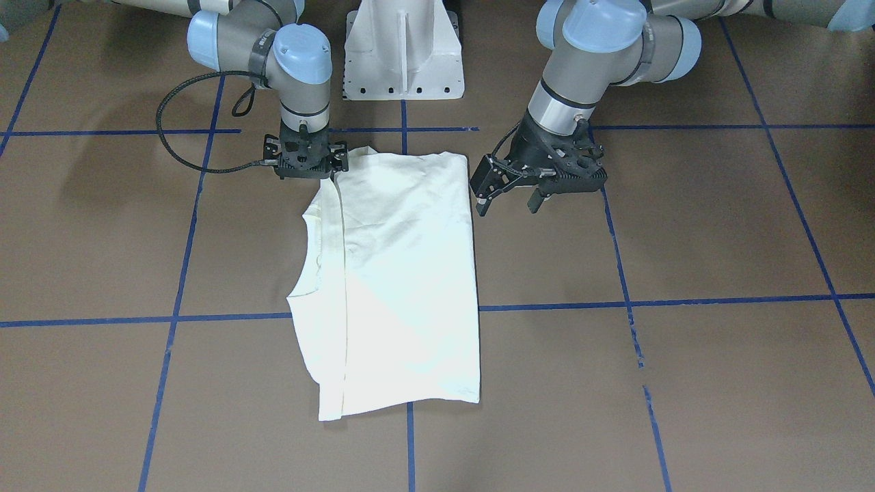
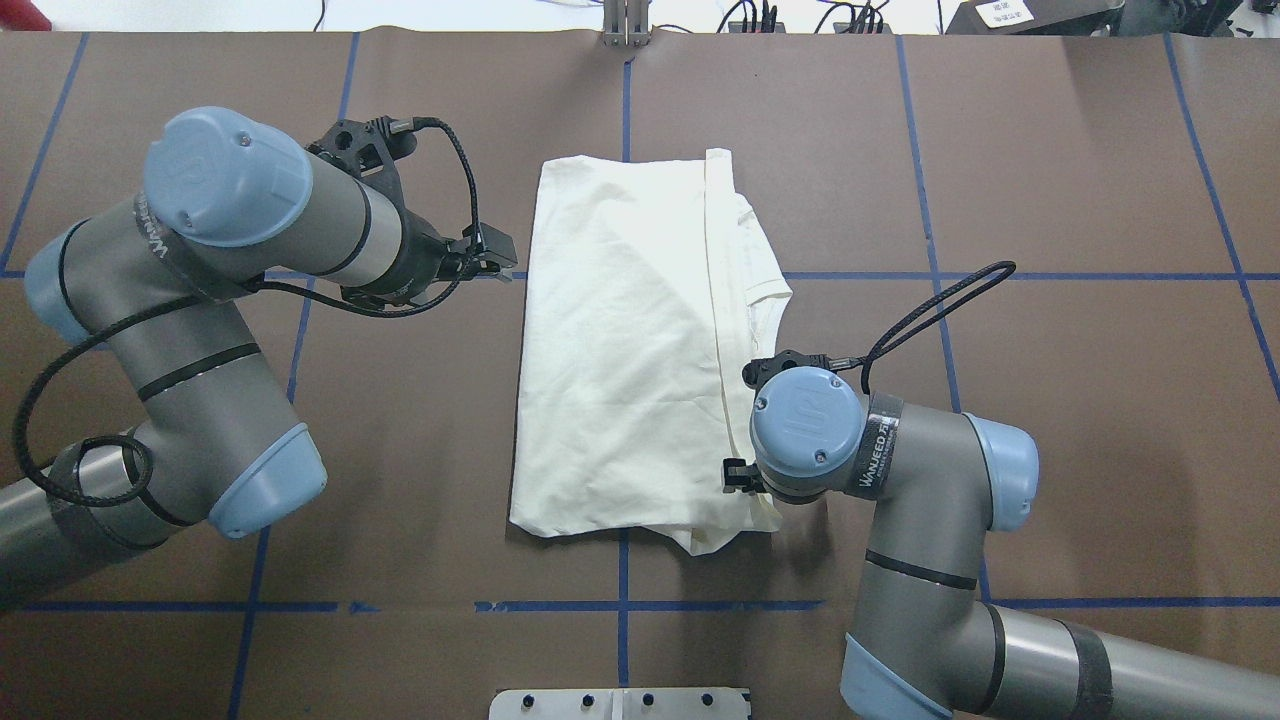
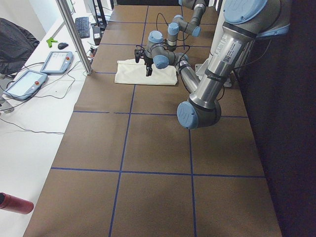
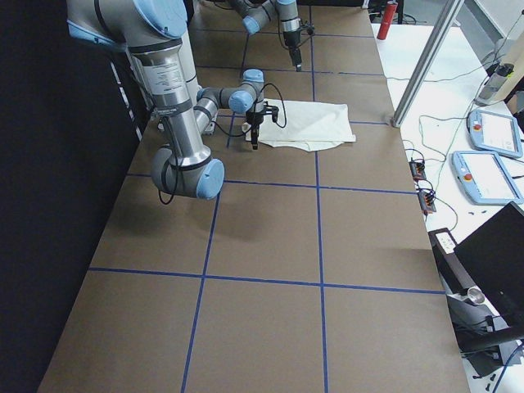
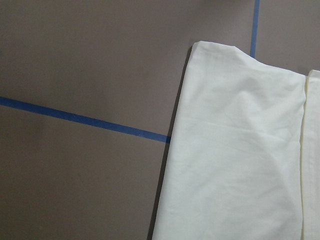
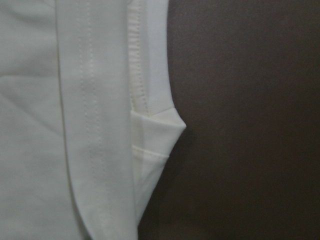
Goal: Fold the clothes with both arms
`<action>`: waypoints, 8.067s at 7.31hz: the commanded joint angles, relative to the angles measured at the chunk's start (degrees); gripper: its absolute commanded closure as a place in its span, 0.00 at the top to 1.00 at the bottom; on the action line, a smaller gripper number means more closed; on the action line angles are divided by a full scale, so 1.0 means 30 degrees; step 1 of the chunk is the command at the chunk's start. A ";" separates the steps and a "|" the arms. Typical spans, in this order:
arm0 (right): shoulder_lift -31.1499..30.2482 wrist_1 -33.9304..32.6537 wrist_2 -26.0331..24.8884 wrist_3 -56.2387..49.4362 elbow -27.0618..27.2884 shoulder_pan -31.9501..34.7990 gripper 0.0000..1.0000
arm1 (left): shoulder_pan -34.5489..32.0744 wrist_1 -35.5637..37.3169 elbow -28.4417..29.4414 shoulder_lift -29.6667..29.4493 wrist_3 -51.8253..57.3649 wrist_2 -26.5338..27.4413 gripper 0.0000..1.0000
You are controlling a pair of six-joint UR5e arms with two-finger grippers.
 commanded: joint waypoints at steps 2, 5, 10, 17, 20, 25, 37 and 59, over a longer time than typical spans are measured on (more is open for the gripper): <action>-0.0366 -0.0845 0.0001 -0.0214 0.0133 0.0631 1.00 | 0.0073 -0.0004 0.0043 -0.0004 -0.0032 -0.0006 1.00; -0.0866 -0.1730 -0.0030 -0.0620 0.0541 0.1419 1.00 | 0.0073 -0.0004 -0.0015 -0.0091 -0.0003 -0.0006 1.00; 0.0394 0.0427 0.0877 -0.0949 0.2796 0.2011 1.00 | 0.2314 -0.1427 -0.0016 0.1073 -0.4433 0.0022 1.00; 0.0159 0.2225 0.0880 -0.0390 0.3005 0.2099 1.00 | 0.7397 0.1373 0.0277 0.0729 -0.8997 0.4271 0.81; 0.0130 0.2225 0.0880 -0.0390 0.2947 0.2128 1.00 | 0.7221 0.2393 0.0307 0.0700 -0.8822 0.4330 0.76; -0.0075 0.2225 0.0880 -0.0390 0.2947 0.2158 1.00 | 0.7338 0.2340 0.0336 0.0612 -0.8792 0.4330 0.70; -0.0104 0.2225 0.0880 -0.0274 0.2976 0.2158 1.00 | 0.7455 0.2369 0.0543 0.0201 -0.8704 0.4594 0.00; -0.0221 0.4803 -0.0643 1.4669 0.0072 -0.1769 0.12 | 0.7631 0.3775 -0.1861 0.0699 -0.5422 0.4389 0.00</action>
